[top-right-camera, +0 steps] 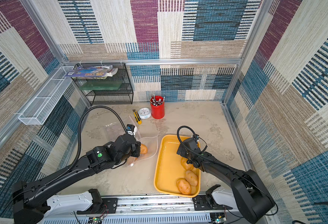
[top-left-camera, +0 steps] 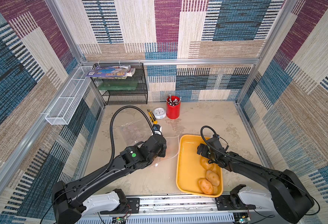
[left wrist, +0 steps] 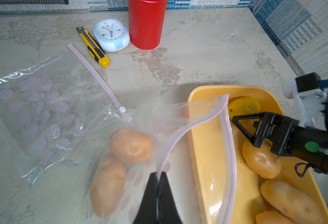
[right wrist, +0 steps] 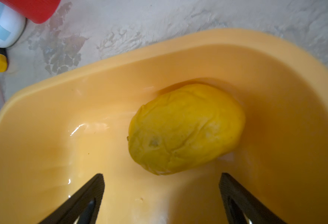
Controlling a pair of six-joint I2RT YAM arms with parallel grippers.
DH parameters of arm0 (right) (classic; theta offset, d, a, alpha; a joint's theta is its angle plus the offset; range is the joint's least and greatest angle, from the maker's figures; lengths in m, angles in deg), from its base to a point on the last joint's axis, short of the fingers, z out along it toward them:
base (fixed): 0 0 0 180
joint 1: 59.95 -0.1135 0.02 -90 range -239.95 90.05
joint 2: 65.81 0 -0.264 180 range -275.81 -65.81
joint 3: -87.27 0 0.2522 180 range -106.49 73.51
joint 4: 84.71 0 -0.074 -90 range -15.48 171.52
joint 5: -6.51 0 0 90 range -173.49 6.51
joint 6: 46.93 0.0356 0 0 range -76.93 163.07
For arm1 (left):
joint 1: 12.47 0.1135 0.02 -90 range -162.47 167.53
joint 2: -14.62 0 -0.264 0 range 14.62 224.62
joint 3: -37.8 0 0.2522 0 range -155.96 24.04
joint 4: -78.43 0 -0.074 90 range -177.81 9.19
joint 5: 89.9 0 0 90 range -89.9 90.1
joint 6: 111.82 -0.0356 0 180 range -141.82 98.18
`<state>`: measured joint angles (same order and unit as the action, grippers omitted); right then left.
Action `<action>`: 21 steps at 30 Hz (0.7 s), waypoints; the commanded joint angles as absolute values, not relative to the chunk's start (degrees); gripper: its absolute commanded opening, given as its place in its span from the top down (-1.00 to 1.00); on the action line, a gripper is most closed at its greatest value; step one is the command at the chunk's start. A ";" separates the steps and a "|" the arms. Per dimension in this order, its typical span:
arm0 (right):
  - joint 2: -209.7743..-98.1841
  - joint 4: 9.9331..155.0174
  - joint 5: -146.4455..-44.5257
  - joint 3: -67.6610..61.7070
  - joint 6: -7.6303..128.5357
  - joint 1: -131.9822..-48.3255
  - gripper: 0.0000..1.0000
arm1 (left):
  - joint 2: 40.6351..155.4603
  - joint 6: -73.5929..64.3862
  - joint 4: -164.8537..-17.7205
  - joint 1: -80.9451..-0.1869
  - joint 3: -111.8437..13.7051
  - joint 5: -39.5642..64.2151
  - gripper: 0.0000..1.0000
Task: Put the potatoes into a zipper bag and zip it
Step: Pick up the potato from the basket.
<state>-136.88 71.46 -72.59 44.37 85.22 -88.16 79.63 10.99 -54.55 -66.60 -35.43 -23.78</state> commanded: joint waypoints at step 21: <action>-141.19 69.57 -57.46 40.82 91.98 -91.03 -0.91 | 78.87 11.34 -55.18 -66.60 -35.19 -24.69 1.00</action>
